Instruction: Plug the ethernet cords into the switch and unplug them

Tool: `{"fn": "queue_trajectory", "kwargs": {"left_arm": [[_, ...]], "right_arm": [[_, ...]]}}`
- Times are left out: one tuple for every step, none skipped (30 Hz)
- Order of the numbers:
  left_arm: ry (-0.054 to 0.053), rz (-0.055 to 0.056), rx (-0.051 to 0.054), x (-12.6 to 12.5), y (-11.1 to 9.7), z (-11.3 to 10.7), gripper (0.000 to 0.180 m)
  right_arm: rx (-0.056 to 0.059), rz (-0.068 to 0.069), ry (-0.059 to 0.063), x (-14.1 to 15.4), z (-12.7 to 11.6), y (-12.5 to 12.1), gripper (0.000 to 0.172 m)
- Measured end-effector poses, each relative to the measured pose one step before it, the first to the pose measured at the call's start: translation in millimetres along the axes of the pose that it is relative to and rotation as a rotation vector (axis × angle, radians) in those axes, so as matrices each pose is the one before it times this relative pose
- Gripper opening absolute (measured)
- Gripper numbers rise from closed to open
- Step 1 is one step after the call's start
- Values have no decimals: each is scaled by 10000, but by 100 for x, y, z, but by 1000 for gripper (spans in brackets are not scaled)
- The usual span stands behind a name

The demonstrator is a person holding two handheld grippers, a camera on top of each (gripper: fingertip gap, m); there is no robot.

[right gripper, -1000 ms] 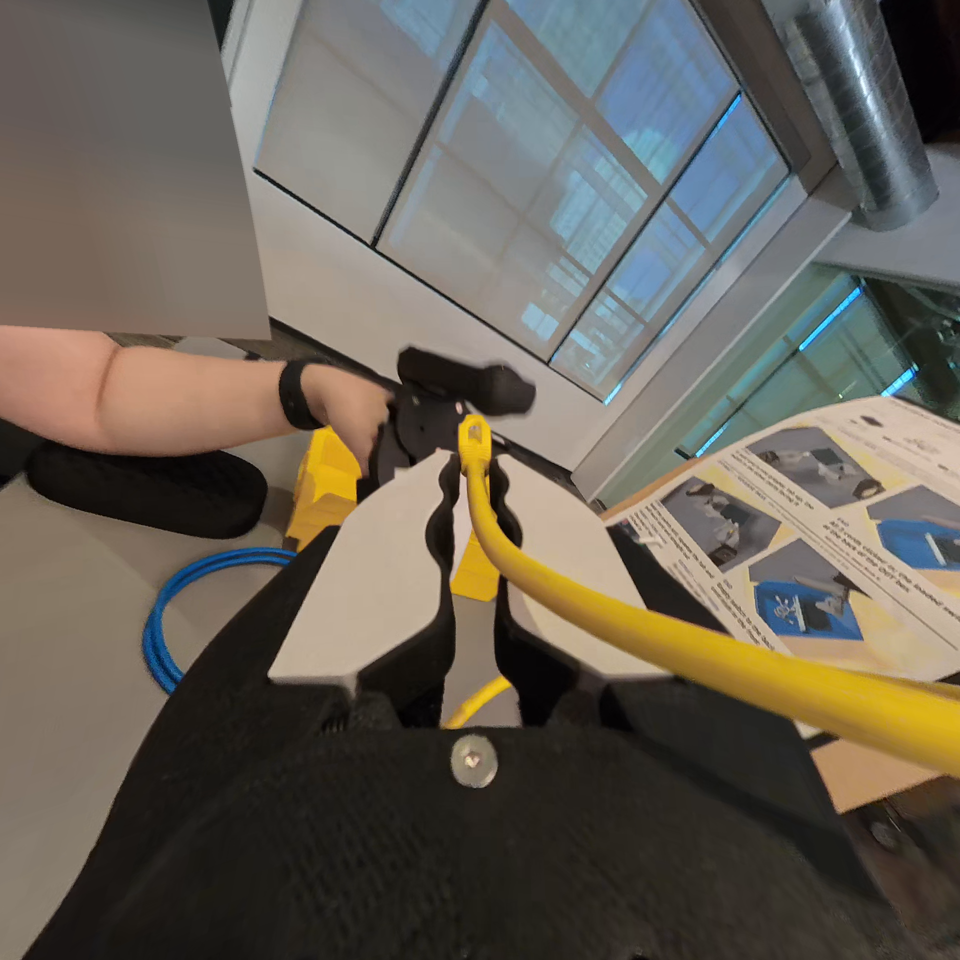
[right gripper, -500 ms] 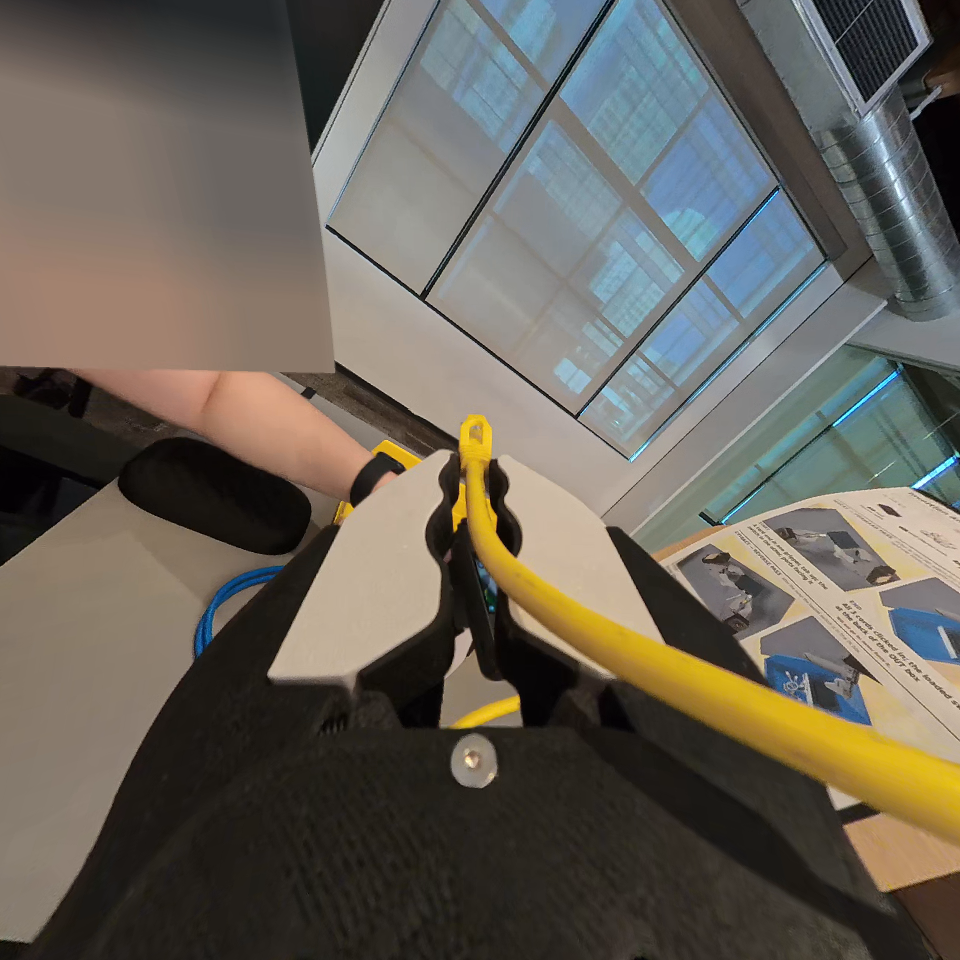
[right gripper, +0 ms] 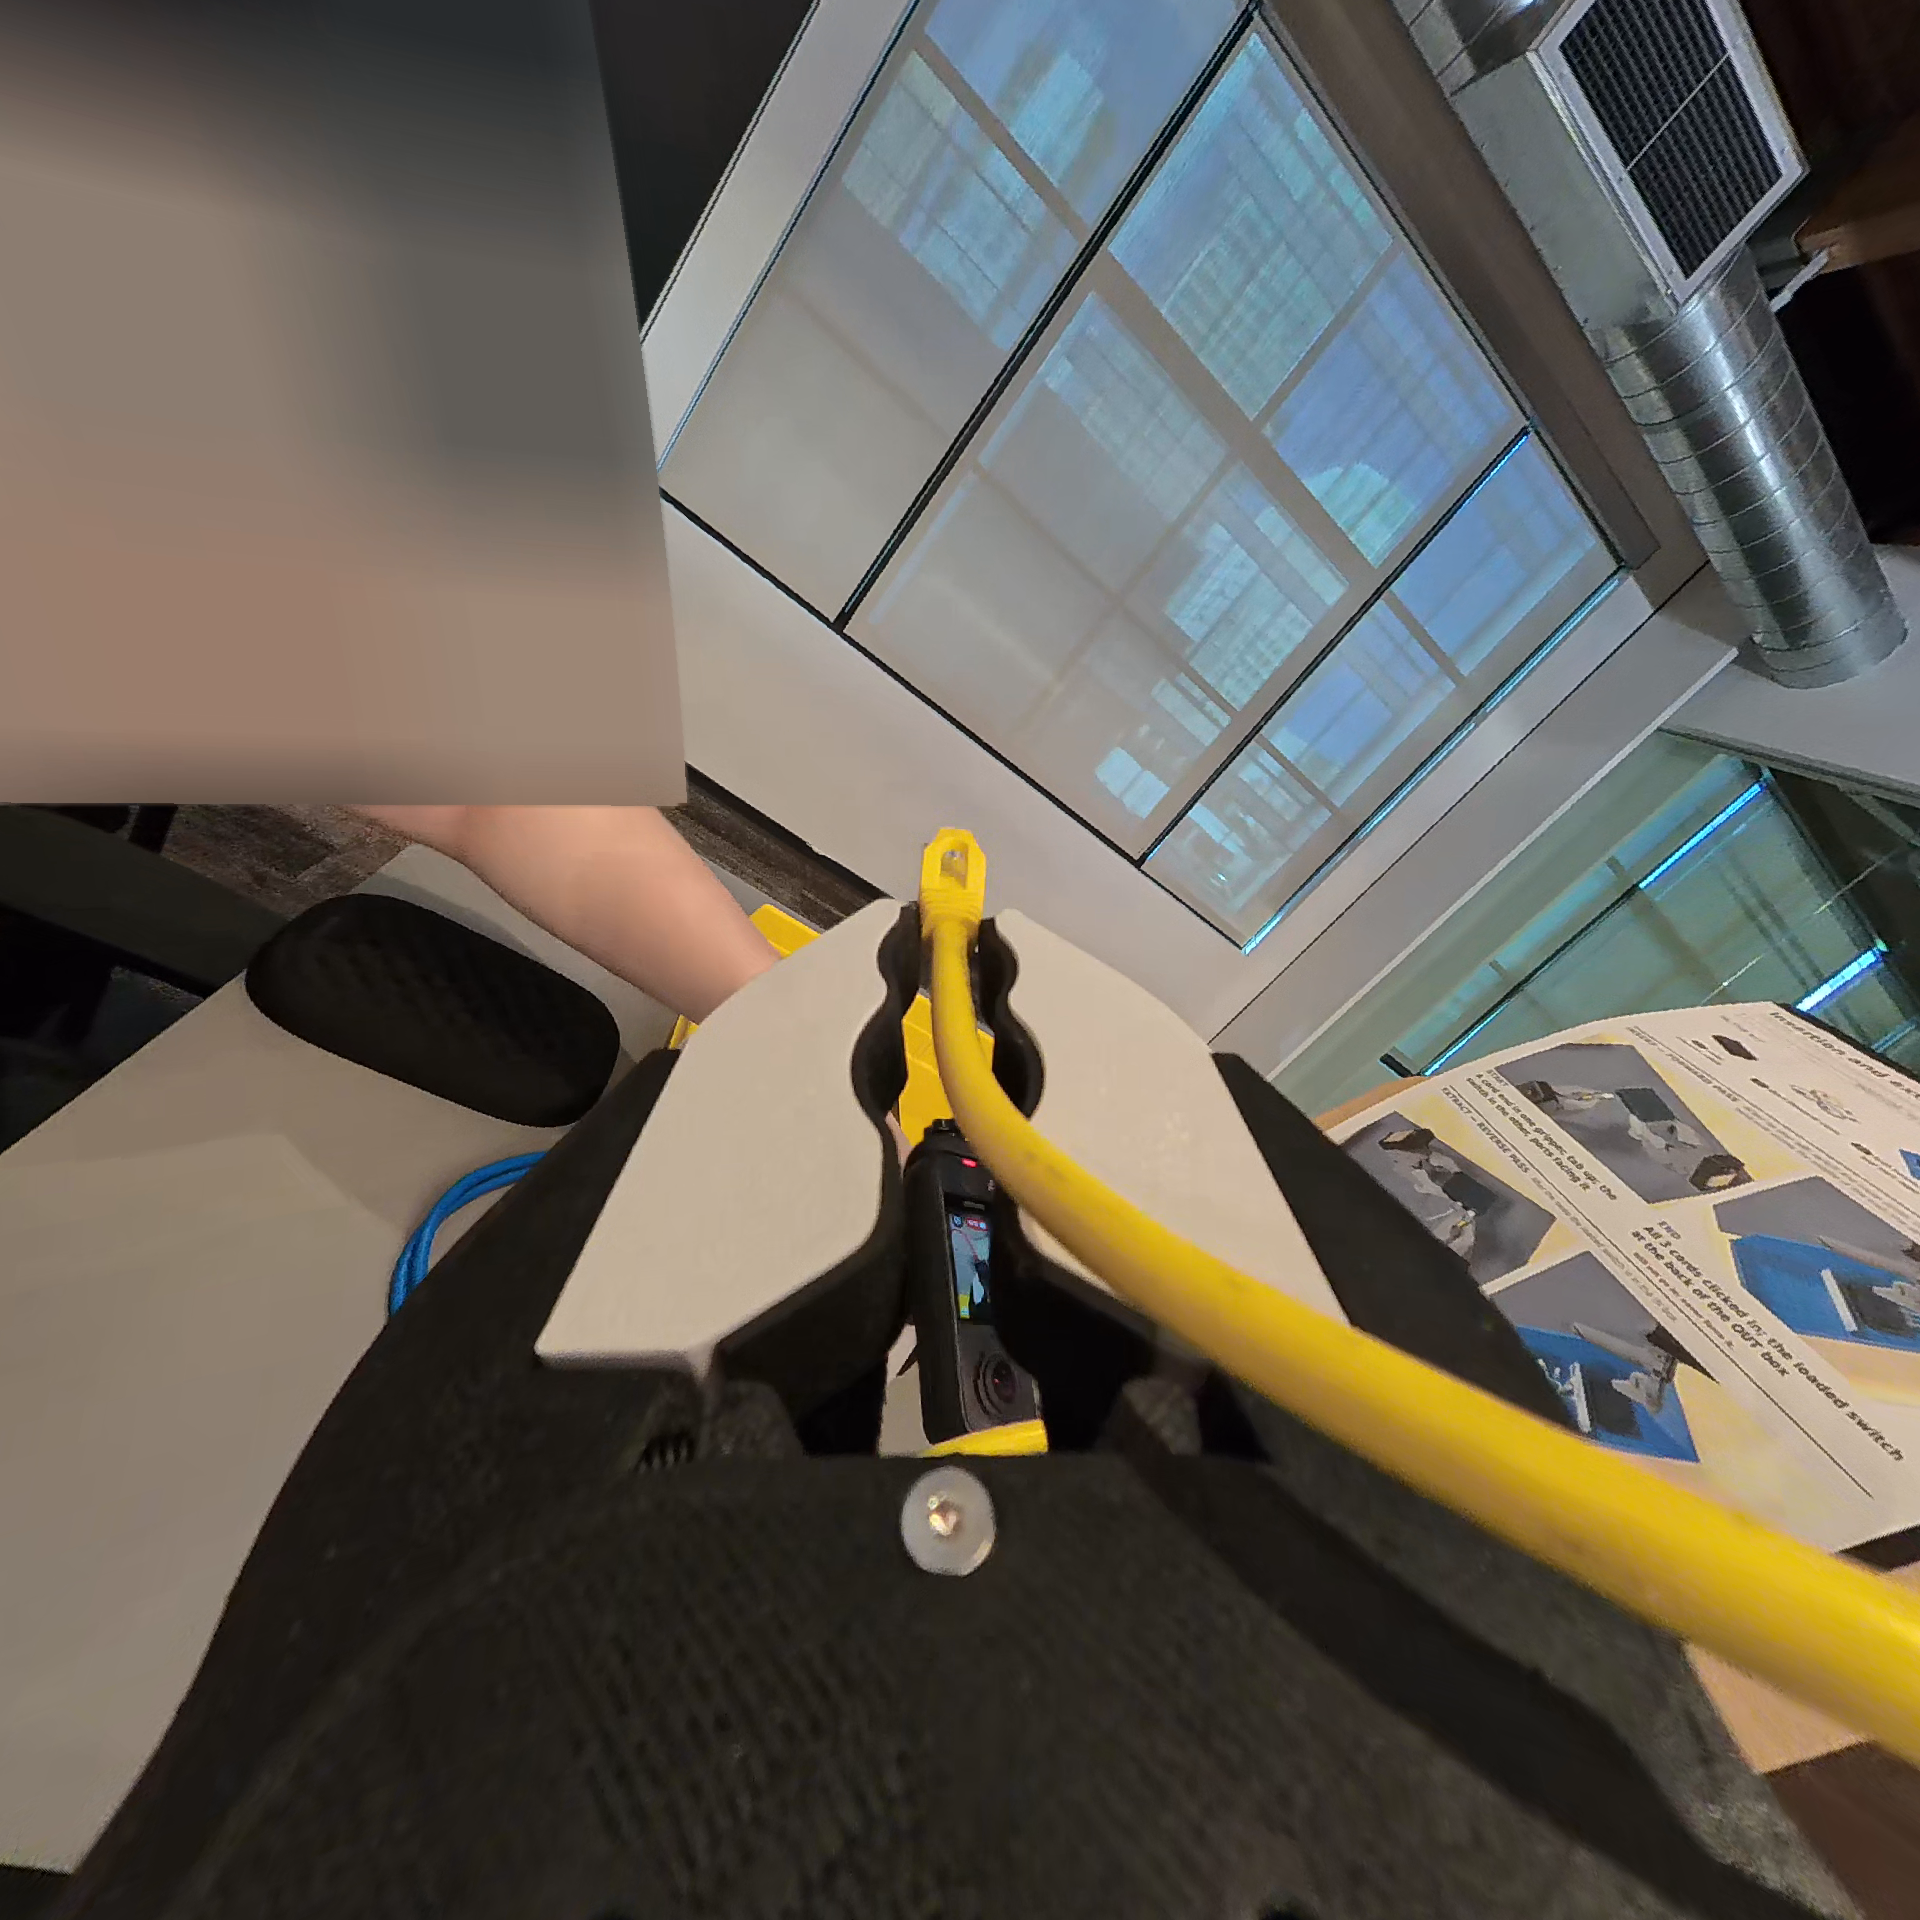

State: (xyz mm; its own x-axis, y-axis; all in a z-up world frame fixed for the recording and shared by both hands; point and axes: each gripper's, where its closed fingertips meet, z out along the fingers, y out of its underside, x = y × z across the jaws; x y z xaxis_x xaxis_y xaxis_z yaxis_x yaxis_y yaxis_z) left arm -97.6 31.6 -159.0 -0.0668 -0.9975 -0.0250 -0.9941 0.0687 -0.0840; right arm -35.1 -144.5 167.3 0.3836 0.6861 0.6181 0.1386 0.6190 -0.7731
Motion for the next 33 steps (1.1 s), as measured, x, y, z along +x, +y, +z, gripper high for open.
{"fn": "queue_trajectory", "kwargs": {"left_arm": [[65,-90,-36,18,19,19,60],[94,-118,-13,48,29,31,61],[24,23,39,47,-23,15,61],[-4,49,-17,-23,-18,1,61],[-2,33,-63,-21,5,1,62],[14,10,-18,30,3,-1,62],[4,-7,-3,21,3,-2,62],[1,25,-40,-10,4,5,61],[-2,-41,-36,-26,0,-12,60],[-10,-79,26,-15,-2,-4,60],[-14,-30,76,-3,-12,-3,60],[-25,14,146,5,-31,-10,60],[-48,-4,194,-40,-37,-25,60],[-35,-47,166,-55,-22,-45,60],[57,-43,143,49,-1,-124,60],[88,-25,122,56,-23,-256,60],[38,-60,192,-13,-148,-397,60],[65,-53,244,59,-256,-471,60],[-5,-19,344,-30,-426,-563,60],[-92,11,352,-164,-444,-646,60],[0,-14,301,-63,-387,-685,60],[93,-65,422,76,-570,-763,60],[173,-101,447,217,-632,-849,60],[111,-16,443,231,-668,-923,60],[26,85,445,208,-694,-988,60],[25,109,434,214,-686,-1014,60],[12,109,444,181,-711,-1040,60],[27,107,514,167,-800,-1054,60],[110,91,522,252,-800,-1028,60],[122,67,498,243,-733,-918,60],[108,64,465,255,-600,-786,60],[28,57,450,171,-487,-682,60],[-48,24,527,53,-456,-637,60]], "right_arm": [[-35,15,-6,14,61,86,11],[-42,8,-15,-11,81,99,11],[-50,0,-24,-24,116,109,11],[-52,0,-34,-48,120,103,12],[-41,3,-31,-43,139,78,12],[-36,12,-34,-46,127,89,12],[-39,10,-43,-70,139,83,11],[-49,3,-26,-27,140,107,12],[-46,6,-30,-45,128,105,12],[-43,17,-47,-63,125,109,12],[-50,5,-29,-44,112,106,11],[-62,-7,-13,-10,95,122,12],[-41,-2,-22,-28,53,85,12],[-22,23,-26,-24,38,80,12],[-22,26,-10,19,-7,81,12],[-13,18,16,57,-52,90,12],[8,31,20,75,-66,89,12],[11,59,24,116,-80,114,11],[6,72,30,132,-91,156,11],[-4,65,26,127,-80,165,11],[-21,60,25,127,-80,198,11],[-38,49,34,130,-61,184,11],[-34,45,39,124,-53,180,11],[-14,64,0,72,-14,138,11],[-11,80,-28,31,37,143,11],[-19,85,-7,67,93,164,11],[-33,121,-20,73,144,218,11],[-82,181,-38,73,209,317,11],[-131,237,19,195,268,446,11],[-158,273,21,236,341,566,11],[-188,283,-31,174,412,671,11],[-206,250,-61,129,483,764,11],[-209,228,-51,144,507,786,11]]}}
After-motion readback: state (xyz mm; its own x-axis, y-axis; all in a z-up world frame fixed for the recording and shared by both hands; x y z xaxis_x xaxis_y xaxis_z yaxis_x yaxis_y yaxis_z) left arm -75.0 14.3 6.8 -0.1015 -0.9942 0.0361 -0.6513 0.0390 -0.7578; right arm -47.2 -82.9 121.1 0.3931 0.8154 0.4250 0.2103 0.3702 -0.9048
